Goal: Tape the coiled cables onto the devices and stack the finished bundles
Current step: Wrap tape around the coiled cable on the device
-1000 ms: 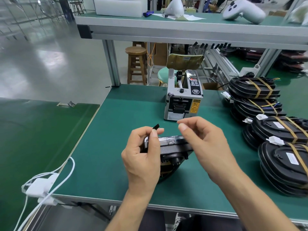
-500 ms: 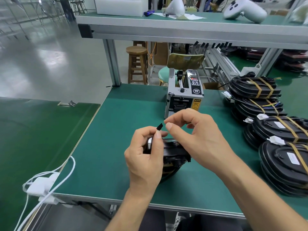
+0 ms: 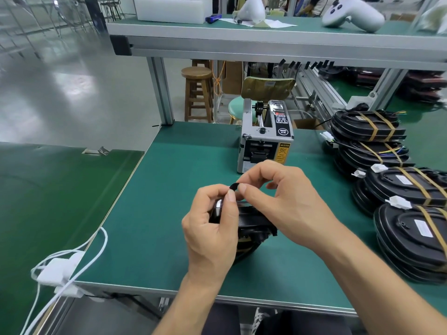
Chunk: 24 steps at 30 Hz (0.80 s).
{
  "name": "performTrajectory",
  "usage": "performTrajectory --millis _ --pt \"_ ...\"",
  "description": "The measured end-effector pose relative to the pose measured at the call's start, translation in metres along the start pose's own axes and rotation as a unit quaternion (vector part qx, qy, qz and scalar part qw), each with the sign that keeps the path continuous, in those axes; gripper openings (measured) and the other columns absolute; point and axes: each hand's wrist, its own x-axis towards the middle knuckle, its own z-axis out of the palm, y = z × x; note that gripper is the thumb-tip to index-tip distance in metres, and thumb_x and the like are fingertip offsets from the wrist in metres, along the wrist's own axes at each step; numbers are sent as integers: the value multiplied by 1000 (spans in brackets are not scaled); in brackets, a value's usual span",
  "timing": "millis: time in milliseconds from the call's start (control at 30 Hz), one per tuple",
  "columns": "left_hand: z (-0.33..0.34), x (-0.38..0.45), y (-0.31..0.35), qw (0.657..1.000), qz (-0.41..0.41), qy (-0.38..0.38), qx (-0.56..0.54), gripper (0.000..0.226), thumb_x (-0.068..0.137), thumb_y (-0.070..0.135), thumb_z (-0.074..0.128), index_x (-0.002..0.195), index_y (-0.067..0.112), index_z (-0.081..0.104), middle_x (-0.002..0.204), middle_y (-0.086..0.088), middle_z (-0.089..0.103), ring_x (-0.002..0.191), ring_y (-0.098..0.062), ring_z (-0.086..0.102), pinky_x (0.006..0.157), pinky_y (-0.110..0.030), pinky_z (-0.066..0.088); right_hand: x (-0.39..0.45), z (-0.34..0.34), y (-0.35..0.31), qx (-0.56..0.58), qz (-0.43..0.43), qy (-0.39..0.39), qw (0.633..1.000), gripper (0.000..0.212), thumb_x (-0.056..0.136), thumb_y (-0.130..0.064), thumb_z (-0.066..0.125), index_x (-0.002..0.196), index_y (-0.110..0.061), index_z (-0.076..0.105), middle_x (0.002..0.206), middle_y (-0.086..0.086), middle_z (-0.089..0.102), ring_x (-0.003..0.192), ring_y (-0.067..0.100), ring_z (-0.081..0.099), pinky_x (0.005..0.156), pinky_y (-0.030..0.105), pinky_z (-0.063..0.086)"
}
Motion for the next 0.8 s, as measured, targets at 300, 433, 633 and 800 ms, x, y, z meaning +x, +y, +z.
performTrajectory --millis 300,433,633,800 --pt "1 0 0 1000 -2 -4 4 4 103 31 62 104 33 66 95 20 79 91 -6 78 82 -13 54 -3 0 7 24 6 10 1000 12 95 -30 70 84 -33 68 82 -21 67 84 0 62 76 6 40" --pt "-1 1 -1 1000 -3 0 12 6 106 32 59 105 35 64 95 15 80 92 -10 78 84 -16 54 -5 -2 22 212 66 89 971 5 85 -34 69 85 -30 73 76 -16 68 70 -2 56 69 8 41" --pt "-2 3 -4 1000 -15 0 10 9 107 33 58 104 38 64 95 15 80 92 -13 78 84 -19 55 -26 20 53 376 133 131 908 30 85 -23 69 114 -15 67 113 9 78 114 23 71 101 36 51" --pt "-7 3 -7 998 -45 -20 -35 26 111 52 52 117 31 66 111 4 80 107 -22 76 91 -28 59 -29 37 58 381 144 149 901 36 90 -28 69 122 -17 60 112 8 78 106 18 73 92 30 55"
